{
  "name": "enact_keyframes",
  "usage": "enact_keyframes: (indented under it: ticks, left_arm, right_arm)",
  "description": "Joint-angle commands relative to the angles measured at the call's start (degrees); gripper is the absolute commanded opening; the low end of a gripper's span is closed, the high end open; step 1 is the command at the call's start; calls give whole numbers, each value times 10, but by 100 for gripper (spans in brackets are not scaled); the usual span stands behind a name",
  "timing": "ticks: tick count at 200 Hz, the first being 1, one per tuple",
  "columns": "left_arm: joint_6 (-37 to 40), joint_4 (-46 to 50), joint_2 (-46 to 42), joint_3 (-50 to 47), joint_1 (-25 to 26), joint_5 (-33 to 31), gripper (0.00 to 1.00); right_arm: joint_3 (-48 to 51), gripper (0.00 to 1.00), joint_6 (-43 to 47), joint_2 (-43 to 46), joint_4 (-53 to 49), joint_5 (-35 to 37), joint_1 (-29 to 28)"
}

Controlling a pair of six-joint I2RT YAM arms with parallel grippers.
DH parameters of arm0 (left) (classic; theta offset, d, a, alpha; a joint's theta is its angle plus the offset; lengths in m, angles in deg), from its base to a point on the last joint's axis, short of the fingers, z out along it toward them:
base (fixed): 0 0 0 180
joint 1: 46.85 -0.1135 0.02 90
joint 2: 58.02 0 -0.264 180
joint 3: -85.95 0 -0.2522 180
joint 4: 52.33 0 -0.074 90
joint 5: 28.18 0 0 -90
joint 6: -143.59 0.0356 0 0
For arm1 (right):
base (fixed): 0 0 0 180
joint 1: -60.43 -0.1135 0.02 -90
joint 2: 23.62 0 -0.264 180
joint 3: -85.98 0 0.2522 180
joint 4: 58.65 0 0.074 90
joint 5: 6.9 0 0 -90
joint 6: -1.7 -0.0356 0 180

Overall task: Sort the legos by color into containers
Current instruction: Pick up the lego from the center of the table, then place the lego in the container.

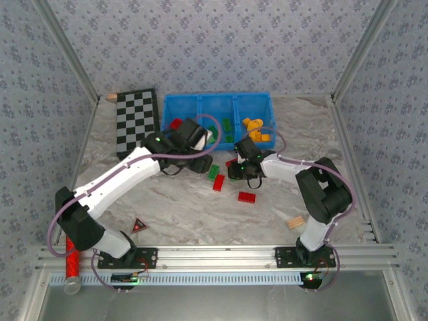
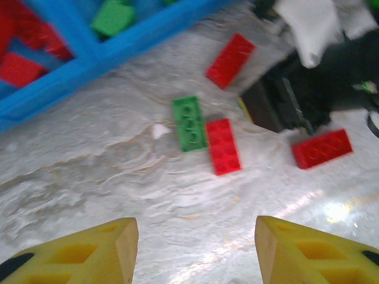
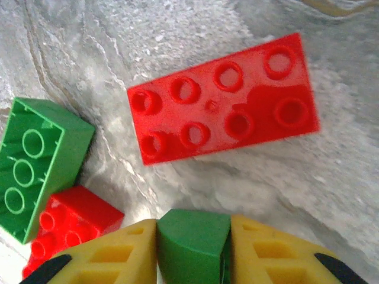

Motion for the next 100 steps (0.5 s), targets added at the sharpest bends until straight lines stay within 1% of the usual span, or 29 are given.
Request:
enact_keyframes:
  ticks: [1,23,41,59,80,100]
  left_arm:
    - [19,-26,20,-24,52,14,55]
    - [53,-75,37,-55,112,17,56]
    - [108,-112,46,-82,161,-11,57]
    - [171,-176,51,-116,199,-39,58]
    - [233,-238,59,-155,222,-48,59]
    - [260,-288,66,-180,226,-30,59]
  right_arm:
    - [-33,30,37,46,-73,24,7]
    - [-74,30,69,72,-121,30,18]
    - [-112,29,93,86,-152,28,30]
    - [-162,29,117,90,-177,26,42]
    - [-216,29,139,82,-196,21,59]
    - [-268,29,175,60,-196,8,65]
